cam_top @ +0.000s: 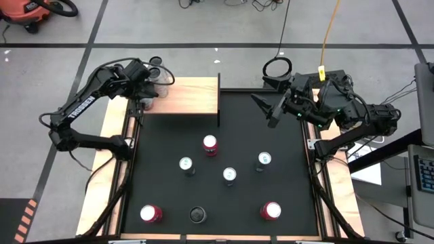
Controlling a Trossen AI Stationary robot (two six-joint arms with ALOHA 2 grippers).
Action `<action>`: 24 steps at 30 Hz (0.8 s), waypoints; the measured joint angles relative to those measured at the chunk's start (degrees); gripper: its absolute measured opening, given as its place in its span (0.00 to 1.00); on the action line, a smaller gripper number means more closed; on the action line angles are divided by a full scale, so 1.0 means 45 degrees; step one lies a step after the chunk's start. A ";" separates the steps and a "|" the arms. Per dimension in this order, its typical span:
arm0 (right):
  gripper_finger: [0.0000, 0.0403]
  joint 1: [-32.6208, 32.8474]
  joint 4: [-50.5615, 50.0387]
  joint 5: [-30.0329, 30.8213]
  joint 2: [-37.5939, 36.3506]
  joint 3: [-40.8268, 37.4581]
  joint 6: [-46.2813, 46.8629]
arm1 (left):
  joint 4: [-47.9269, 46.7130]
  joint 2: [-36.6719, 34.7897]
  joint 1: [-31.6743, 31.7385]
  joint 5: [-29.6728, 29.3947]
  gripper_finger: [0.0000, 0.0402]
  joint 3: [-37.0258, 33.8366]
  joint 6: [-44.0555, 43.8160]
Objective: Place canned beverage on shelf
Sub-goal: Put the pink soda can on the shelf aligned with the other pink soda cans
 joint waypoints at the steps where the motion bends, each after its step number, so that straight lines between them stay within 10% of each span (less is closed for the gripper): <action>1: 0.89 -0.0003 0.0000 0.0000 0.0000 0.0000 -0.0004 | 0.0000 0.0000 -0.0004 -0.0085 0.71 0.0000 0.0004; 24: 0.89 0.0001 -0.0249 0.0015 -0.0010 -0.0005 -0.0060 | -0.0004 -0.0035 -0.0001 -0.1703 0.82 0.0012 -0.0303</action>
